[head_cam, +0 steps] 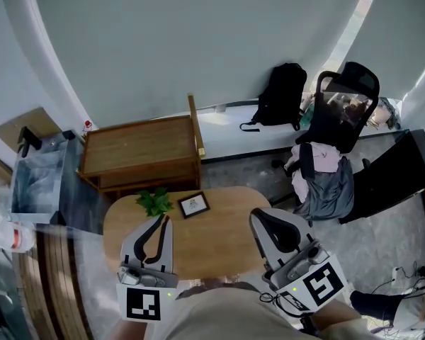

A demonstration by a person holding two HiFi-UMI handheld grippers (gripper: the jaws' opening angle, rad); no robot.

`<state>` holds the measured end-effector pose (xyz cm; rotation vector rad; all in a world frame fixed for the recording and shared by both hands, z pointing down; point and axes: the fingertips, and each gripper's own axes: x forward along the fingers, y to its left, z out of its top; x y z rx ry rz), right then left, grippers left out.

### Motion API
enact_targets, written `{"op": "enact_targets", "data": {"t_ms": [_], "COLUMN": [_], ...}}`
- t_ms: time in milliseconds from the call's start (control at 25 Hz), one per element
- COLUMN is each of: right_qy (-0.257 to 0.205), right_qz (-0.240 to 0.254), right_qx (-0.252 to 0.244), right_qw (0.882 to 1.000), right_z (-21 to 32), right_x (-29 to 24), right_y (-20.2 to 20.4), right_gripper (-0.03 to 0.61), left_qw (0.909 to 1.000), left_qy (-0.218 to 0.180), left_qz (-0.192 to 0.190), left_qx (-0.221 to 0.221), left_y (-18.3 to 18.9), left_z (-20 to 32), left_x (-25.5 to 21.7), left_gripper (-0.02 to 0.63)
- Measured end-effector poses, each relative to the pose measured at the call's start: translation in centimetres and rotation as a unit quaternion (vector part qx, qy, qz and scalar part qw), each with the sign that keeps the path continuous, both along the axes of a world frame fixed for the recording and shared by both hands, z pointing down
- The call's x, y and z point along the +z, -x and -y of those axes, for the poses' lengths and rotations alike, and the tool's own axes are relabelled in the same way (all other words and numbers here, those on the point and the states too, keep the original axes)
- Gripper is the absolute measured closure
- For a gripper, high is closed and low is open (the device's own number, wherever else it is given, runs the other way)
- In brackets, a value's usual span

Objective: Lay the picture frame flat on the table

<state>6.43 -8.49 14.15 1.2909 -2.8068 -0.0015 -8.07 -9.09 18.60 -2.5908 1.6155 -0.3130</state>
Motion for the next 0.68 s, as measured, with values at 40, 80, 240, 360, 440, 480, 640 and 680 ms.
{"op": "enact_targets", "data": {"t_ms": [40,80,240,360,440,480,640,680], "right_qy": [0.001,0.002,0.002,0.001,0.003,0.004,0.016,0.019], "right_qz": [-0.001,-0.001,0.001,0.000,-0.001,-0.001,0.024,0.033], "right_qx": [0.000,-0.001,-0.002,-0.004,-0.005,-0.004,-0.002,-0.001], "right_qw": [1.000,1.000,1.000,1.000,1.000,1.000,1.000,0.999], "right_z": [0.00,0.03,-0.07,-0.27,-0.30,-0.30,-0.36,-0.37], "right_x": [0.10,0.21,0.42,0.49,0.62,0.67,0.46,0.36], "right_y": [0.01,0.02,-0.02,0.01,-0.01,-0.04,-0.25,-0.32], "right_gripper": [0.581,0.581,0.581,0.581,0.581,0.581,0.581,0.581], "left_qw": [1.0000,1.0000,1.0000,1.0000,1.0000,1.0000,1.0000,1.0000], "left_qy": [-0.001,-0.001,0.005,-0.001,0.002,0.003,-0.001,-0.001], "left_qz": [-0.003,-0.005,0.000,-0.001,-0.002,-0.002,-0.004,-0.005], "left_qx": [-0.001,-0.003,-0.005,-0.004,-0.005,-0.005,-0.003,-0.003], "left_y": [0.01,0.00,-0.14,-0.29,-0.39,-0.43,-0.49,-0.49], "left_z": [0.03,0.02,-0.34,-0.48,-0.56,-0.59,-0.72,-0.75], "left_x": [-0.07,-0.12,-0.02,-0.18,-0.16,-0.15,-0.36,-0.41], "left_gripper": [0.597,0.597,0.597,0.597,0.597,0.597,0.597,0.597]}}
